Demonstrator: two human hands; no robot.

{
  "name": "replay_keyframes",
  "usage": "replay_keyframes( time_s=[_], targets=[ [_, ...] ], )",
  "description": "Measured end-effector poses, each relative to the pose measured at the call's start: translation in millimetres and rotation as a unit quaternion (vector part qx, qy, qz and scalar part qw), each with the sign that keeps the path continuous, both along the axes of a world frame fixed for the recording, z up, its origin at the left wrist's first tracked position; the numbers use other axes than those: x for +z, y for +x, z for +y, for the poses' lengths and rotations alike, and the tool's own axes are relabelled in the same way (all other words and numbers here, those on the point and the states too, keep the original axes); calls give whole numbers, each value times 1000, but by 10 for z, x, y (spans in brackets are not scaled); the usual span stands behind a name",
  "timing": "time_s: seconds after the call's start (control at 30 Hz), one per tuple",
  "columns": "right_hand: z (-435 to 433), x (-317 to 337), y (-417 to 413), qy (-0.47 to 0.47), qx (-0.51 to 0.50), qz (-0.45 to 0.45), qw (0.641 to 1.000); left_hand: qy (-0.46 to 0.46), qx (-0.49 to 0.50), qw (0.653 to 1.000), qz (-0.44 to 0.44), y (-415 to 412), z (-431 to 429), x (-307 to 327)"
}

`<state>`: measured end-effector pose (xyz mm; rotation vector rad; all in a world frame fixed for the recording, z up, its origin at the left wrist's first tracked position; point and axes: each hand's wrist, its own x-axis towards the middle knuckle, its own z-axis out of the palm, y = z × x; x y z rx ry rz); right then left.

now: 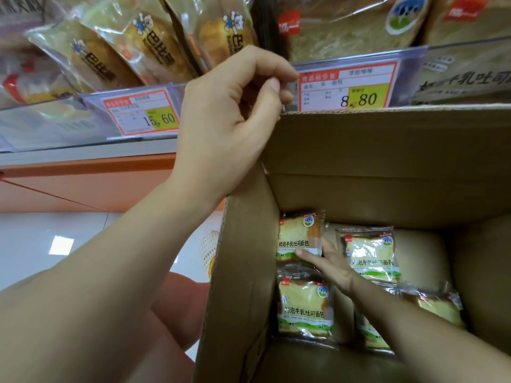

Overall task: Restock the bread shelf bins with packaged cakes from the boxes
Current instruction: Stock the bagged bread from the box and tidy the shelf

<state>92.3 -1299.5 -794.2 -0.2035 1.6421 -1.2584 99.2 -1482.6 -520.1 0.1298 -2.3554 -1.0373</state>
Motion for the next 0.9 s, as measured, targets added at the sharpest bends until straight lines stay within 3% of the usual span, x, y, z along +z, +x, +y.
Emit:
replay_keyframes(
  time_s=[0.2, 0.4, 0.73, 0.9],
  targets=[
    [-32, 111, -50, 69, -8, 13, 997, -7, -6, 1000, 0, 5, -4, 2],
    [-58, -20, -71, 32, -54, -90, 994, 6, 5, 1000, 3, 4, 2, -15],
    [-151, 155, -64, 61, -58, 48, 995, 1, 5, 1000, 8, 2, 6, 3],
    [-53, 468, -194, 91, 20, 133, 987, -17, 12, 1000, 6, 13, -3, 1]
  ],
)
